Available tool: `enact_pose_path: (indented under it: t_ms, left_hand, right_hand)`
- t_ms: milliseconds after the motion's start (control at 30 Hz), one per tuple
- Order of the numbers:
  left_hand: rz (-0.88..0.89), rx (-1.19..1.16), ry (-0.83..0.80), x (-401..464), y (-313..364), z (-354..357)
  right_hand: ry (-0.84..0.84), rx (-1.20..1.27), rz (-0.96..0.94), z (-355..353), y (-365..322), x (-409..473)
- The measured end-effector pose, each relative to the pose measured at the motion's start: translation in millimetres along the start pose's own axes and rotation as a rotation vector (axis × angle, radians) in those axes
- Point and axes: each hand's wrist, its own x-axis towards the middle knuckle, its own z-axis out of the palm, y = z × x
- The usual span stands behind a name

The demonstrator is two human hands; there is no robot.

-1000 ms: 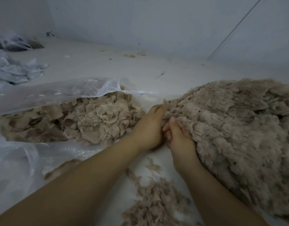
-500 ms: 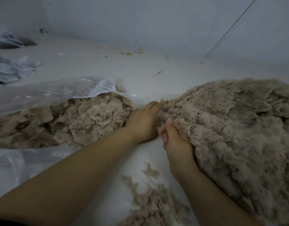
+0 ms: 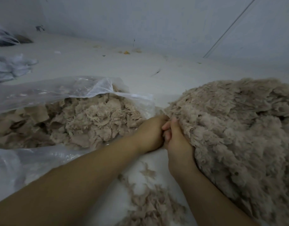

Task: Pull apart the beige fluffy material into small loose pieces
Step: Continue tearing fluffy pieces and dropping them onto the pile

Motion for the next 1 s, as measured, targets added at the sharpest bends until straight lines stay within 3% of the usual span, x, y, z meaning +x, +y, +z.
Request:
enact_pose_path:
  t_ms: [267,467,667,833,1000]
  left_hand:
    - [0.091,-0.205,0.060,-68.9,-10.6,-8.5]
    - [0.095,-0.304,0.157,-116.3,17.4,1.0]
    - [-0.123,-0.446,0.198,-134.8,34.7,1.0]
    - [-0.521,-0.865,0.362,-87.4,20.6,-18.6]
    - [-0.556,-0.885,0.431,-71.9,19.7,-7.1]
  right_hand:
    - [-0.039,0.050,0.067,-3.8,-3.8,-2.3]
    - [-0.072,-0.050,0.070,-4.8,-4.4,-4.7]
    - [-0.087,-0.223,-0.005,-6.5,-5.1,-7.8]
    - [-0.075,-0.216,-0.044,-8.1,2.5,-7.4]
    - [-0.081,-0.189,-0.031,-5.9,4.7,-5.0]
